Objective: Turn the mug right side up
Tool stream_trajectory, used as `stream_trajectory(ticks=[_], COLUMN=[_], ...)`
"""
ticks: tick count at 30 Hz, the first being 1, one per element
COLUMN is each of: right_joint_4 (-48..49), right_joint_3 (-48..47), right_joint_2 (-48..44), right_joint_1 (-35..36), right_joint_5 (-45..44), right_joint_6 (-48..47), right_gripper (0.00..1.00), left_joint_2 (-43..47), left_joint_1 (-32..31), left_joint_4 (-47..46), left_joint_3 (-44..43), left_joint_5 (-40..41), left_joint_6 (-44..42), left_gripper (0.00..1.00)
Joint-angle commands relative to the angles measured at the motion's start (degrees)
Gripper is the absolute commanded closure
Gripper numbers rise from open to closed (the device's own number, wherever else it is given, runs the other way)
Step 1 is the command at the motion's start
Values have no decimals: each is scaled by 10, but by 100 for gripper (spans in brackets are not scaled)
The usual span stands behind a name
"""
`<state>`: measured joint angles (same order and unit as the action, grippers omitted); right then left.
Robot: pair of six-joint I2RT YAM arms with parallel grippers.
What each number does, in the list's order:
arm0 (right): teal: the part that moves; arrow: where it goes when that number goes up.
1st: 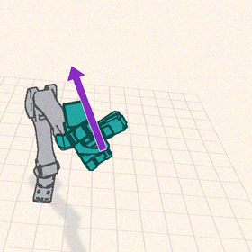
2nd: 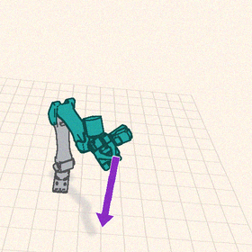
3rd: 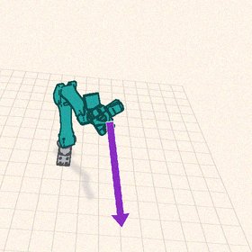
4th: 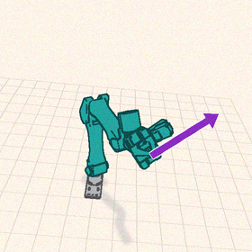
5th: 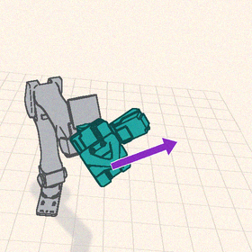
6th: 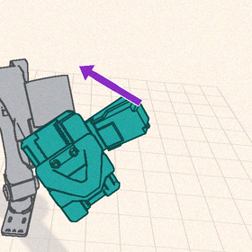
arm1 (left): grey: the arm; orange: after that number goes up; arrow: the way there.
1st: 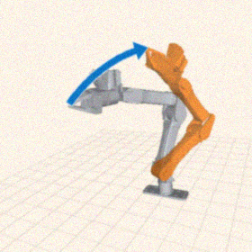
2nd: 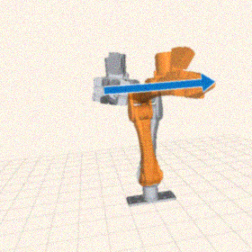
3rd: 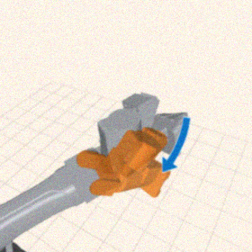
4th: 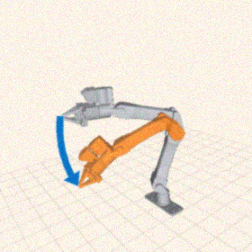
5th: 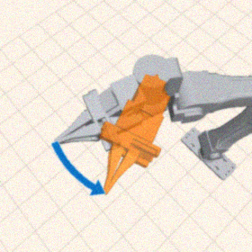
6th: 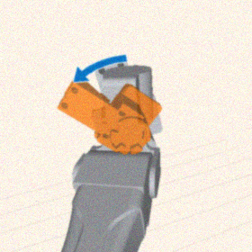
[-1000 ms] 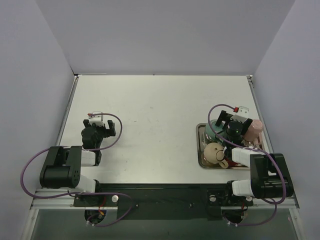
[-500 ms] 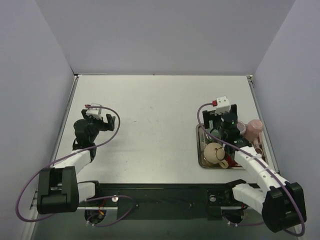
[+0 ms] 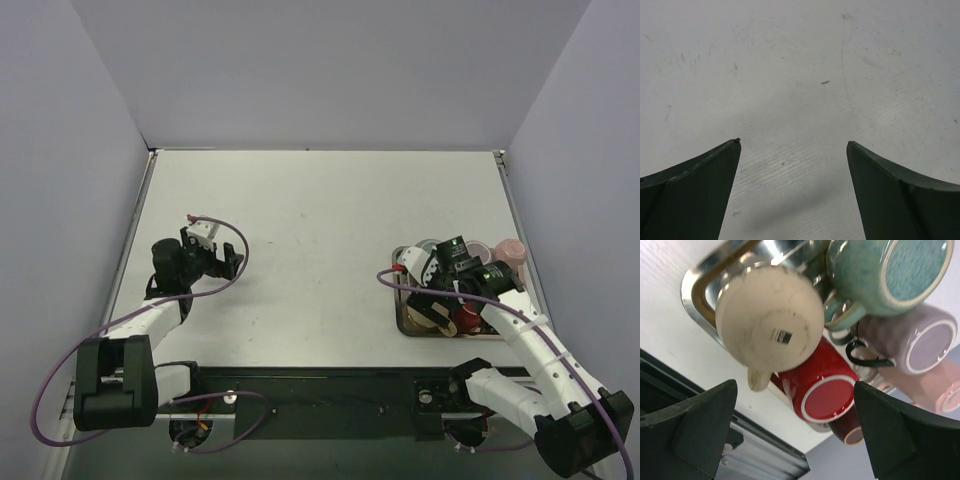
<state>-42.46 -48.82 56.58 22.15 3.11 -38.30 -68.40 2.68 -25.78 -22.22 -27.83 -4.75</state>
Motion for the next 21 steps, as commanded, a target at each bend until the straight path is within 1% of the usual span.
stream_trajectory(ticks=[1,3,5,7,8,11,12,15,18,19,21], right_joint_4=[-74,-77,-89,-97,-104,-116,-118,-107,-64,-55,-29], right_joint_3=[21,33,39,41,43,63,73,89,124,130,137], right_joint_2=[-36,-27,-16,-17,-20,-37,-39,-38,-32,-30,-19], right_joint_1=[-4,1,13,25,25,27,27,26,26,25,23], right_joint_5=[-72,-74,-72,-66,-63,-55,-53,-47,-66,-72,-65], right_joint_6=[-16,-19,-22,-18,-6,15,23,53,72,77,87], right_gripper=[4,3,6,15,22,30,35,37,38,42,44], left_joint_2=[-5,-3,1,9,11,19,19,21,20,19,19], left_joint_1=[1,2,2,1,2,1,2,2,2,2,1], left_joint_4=[8,3,3,-3,-11,-27,-34,-43,-45,-45,-45], left_joint_3=[-14,-11,-9,-3,0,13,16,20,21,21,21], left_joint_5=[-20,-20,-18,-16,-14,-10,-6,-3,-2,-3,-6], left_joint_6=[-6,-7,-10,-11,-11,-12,-12,-12,-10,-10,-10], left_gripper=[2,2,2,2,2,2,2,2,2,2,2])
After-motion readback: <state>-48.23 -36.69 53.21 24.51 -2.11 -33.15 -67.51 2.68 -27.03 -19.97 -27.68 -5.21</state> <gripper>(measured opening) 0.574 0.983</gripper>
